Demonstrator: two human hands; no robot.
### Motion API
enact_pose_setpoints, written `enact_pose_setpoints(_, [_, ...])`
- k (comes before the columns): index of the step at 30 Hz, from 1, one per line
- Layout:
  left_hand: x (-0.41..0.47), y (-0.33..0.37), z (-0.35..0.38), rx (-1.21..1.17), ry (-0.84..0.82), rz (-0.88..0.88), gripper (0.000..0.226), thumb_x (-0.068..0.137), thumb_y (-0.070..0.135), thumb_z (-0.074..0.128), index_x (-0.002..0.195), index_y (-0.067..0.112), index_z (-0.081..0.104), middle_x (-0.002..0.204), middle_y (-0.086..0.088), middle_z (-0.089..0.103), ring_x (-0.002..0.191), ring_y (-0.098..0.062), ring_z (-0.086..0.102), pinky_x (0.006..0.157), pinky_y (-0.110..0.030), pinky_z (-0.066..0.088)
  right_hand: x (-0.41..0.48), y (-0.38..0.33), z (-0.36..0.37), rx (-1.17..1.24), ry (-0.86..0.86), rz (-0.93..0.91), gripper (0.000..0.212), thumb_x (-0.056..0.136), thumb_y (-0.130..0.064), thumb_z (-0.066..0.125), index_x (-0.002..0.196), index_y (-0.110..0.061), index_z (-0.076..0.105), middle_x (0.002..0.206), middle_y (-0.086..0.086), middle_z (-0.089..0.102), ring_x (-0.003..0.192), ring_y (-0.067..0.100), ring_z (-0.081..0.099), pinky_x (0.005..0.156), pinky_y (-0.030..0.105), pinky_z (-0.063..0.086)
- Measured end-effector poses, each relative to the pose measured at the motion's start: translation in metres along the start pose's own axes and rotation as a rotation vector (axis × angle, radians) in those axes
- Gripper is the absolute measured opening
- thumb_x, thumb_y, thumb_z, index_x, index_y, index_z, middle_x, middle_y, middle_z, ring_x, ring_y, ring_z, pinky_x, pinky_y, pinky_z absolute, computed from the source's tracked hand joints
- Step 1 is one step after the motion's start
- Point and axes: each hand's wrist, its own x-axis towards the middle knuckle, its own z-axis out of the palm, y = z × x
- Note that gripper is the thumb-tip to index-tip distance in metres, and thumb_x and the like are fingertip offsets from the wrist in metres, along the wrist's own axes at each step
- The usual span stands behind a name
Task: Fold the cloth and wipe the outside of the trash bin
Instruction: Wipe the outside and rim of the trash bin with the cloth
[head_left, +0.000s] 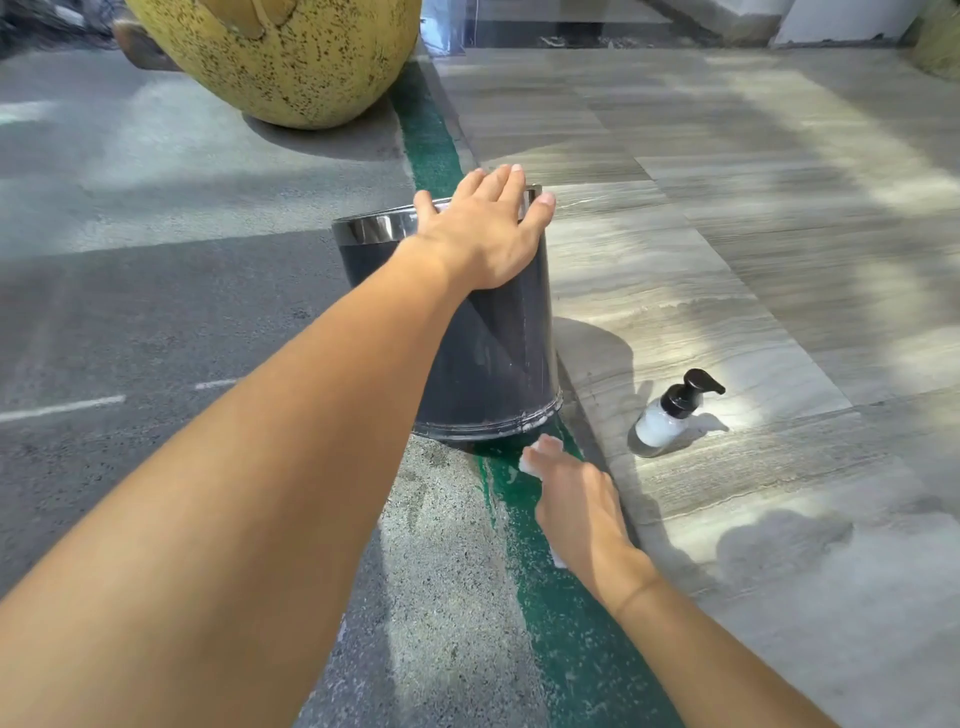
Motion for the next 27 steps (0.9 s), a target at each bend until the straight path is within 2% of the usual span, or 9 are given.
enact_pose_setpoints(1, [-0.004, 0.004, 0.003, 0.021, 0.014, 0.011, 0.077, 0.092, 0.067, 0.004, 0.157, 0.027, 0.008, 0.166, 0.013, 0.005, 0.152, -0.011, 0.001, 0.115, -0.064, -0.001, -0.004, 0.01, 0.001, 0.032, -0.014, 0.052, 0.048, 0.079, 0.01, 0.045, 0.1, -0.032, 0.054, 0.108, -0.003, 0.068, 0.069, 0.019, 0.066, 0.06, 0.031, 0.058])
enact_pose_setpoints(4, [-0.026, 0.015, 0.016, 0.063, 0.08, 0.044, 0.075, 0.094, 0.064, 0.004, 0.157, 0.025, 0.007, 0.166, 0.011, 0.004, 0.153, -0.015, 0.001, 0.115, -0.066, 0.002, -0.013, 0.034, -0.012, 0.411, 0.097, 0.262, 0.043, 0.092, -0.003, 0.051, 0.105, -0.039, 0.069, 0.123, -0.002, 0.066, 0.072, 0.011, 0.064, 0.075, 0.022, 0.056])
enact_pose_setpoints(6, [-0.045, 0.023, 0.029, 0.067, 0.126, 0.075, 0.076, 0.093, 0.065, 0.001, 0.158, 0.025, 0.004, 0.166, 0.011, 0.001, 0.153, -0.016, -0.001, 0.114, -0.068, 0.001, -0.014, 0.046, -0.03, 0.488, 0.198, 0.259, 0.041, 0.092, -0.002, 0.052, 0.117, -0.031, 0.068, 0.129, -0.009, 0.059, 0.079, 0.014, 0.068, 0.085, 0.03, 0.056])
enact_pose_setpoints(9, [-0.077, 0.039, 0.058, 0.126, 0.216, 0.103, 0.074, 0.096, 0.062, 0.0, 0.158, 0.022, -0.001, 0.166, 0.008, -0.005, 0.153, -0.019, -0.006, 0.114, -0.069, -0.002, -0.01, 0.055, -0.059, 0.564, 0.287, 0.227, 0.041, 0.09, -0.001, 0.056, 0.116, -0.029, 0.069, 0.127, -0.013, 0.06, 0.09, -0.003, 0.066, 0.082, 0.005, 0.046])
enact_pose_setpoints(11, [-0.098, 0.048, 0.08, 0.202, 0.284, 0.131, 0.07, 0.099, 0.057, 0.005, 0.158, 0.019, -0.001, 0.166, 0.006, -0.007, 0.153, -0.022, -0.008, 0.113, -0.07, -0.002, -0.009, 0.059, -0.077, 0.582, 0.289, 0.202, 0.042, 0.088, 0.003, 0.055, 0.114, -0.026, 0.07, 0.125, -0.009, 0.063, 0.107, -0.009, 0.057, 0.091, 0.0, 0.037])
enact_pose_setpoints(16, [-0.141, 0.069, 0.127, 0.252, 0.294, 0.186, 0.068, 0.103, 0.053, 0.015, 0.158, 0.017, 0.002, 0.166, 0.004, -0.009, 0.153, -0.023, -0.009, 0.115, -0.067, 0.001, -0.011, 0.071, -0.102, 0.607, 0.318, 0.153, 0.04, 0.087, 0.0, 0.056, 0.114, -0.025, 0.071, 0.123, -0.007, 0.066, 0.118, -0.003, 0.055, 0.108, 0.029, 0.041])
enact_pose_setpoints(21, [-0.151, 0.079, 0.12, 0.208, 0.224, 0.124, 0.067, 0.102, 0.052, 0.01, 0.158, 0.015, 0.008, 0.166, 0.002, -0.007, 0.153, -0.021, -0.008, 0.116, -0.065, -0.004, -0.006, 0.064, -0.119, 0.744, 0.324, 0.145, 0.036, 0.09, 0.0, 0.057, 0.115, -0.023, 0.07, 0.115, -0.006, 0.069, 0.11, 0.003, 0.062, 0.102, 0.034, 0.046])
enact_pose_setpoints(24, [-0.156, 0.076, 0.095, -0.189, 0.209, 0.143, 0.058, 0.104, 0.043, 0.022, 0.156, 0.019, 0.021, 0.166, 0.002, 0.014, 0.152, -0.01, 0.009, 0.121, -0.052, -0.005, -0.004, 0.045, -0.145, 1.069, 0.25, 0.159, 0.043, 0.089, 0.009, 0.057, 0.118, -0.022, 0.067, 0.119, 0.003, 0.068, 0.111, 0.008, 0.063, 0.098, 0.028, 0.048])
enact_pose_setpoints(27, [-0.158, 0.069, 0.038, -0.903, 0.005, 0.053, 0.049, 0.1, 0.026, 0.051, 0.148, 0.02, 0.041, 0.147, 0.004, 0.051, 0.129, 0.012, 0.045, 0.116, -0.026, 0.029, -0.007, 0.01, -0.182, 1.472, 0.072, 0.2, 0.045, 0.089, 0.014, 0.048, 0.122, -0.013, 0.062, 0.118, 0.01, 0.068, 0.112, 0.021, 0.063, 0.094, 0.032, 0.051])
